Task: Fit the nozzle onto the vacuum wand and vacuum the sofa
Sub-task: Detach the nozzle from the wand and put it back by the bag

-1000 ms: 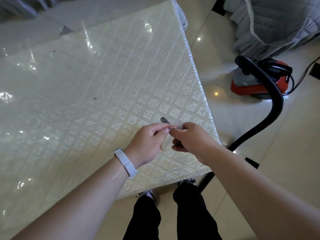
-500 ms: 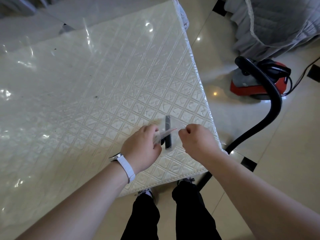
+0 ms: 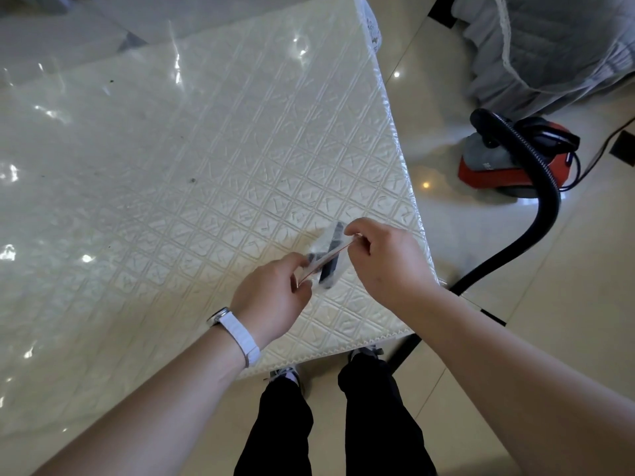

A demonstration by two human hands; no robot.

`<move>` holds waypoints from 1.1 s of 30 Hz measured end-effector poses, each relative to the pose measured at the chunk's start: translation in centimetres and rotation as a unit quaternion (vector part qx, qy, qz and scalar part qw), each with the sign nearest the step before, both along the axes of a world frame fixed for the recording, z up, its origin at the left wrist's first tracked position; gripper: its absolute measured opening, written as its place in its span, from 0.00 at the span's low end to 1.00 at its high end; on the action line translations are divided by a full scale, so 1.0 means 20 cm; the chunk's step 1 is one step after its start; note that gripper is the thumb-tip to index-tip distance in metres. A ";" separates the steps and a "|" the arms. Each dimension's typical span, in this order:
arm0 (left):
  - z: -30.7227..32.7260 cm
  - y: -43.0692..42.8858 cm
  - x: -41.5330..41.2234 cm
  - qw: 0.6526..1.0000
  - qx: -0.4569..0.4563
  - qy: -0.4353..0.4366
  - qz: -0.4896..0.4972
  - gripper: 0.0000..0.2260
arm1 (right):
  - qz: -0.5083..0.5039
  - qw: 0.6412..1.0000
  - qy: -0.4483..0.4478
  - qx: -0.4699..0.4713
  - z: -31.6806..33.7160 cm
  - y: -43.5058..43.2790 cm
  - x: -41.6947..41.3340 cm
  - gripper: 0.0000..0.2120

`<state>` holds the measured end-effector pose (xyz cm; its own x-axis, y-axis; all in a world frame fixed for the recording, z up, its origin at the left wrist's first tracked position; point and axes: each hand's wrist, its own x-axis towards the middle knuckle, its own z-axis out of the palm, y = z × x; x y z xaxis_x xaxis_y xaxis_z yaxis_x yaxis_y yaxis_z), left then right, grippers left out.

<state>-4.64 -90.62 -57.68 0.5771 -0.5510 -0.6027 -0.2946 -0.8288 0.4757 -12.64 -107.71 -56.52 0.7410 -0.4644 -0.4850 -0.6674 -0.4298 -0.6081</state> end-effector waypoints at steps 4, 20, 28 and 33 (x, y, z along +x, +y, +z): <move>0.02 0.06 0.02 1.000 0.002 -0.001 0.026 0.08 | -0.129 0.981 0.018 0.143 0.02 -0.01 -0.01 0.14; 0.07 0.12 0.10 0.910 -0.237 0.195 0.277 0.19 | -0.109 0.967 0.004 0.230 0.03 -0.05 -0.16 0.14; 0.05 0.11 0.10 0.946 -0.230 0.026 0.226 0.09 | -0.109 0.984 -0.070 0.126 0.02 -0.06 -0.08 0.09; 0.03 0.11 0.12 0.950 -0.244 -0.010 0.193 0.09 | -0.104 0.983 -0.080 0.126 0.05 -0.04 -0.06 0.08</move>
<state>-2.19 -88.33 -57.07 0.8012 -0.5074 -0.3171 -0.0267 -0.5597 0.8283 -13.89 -108.59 -55.53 0.7191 -0.4939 -0.4889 -0.6115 -0.1154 -0.7828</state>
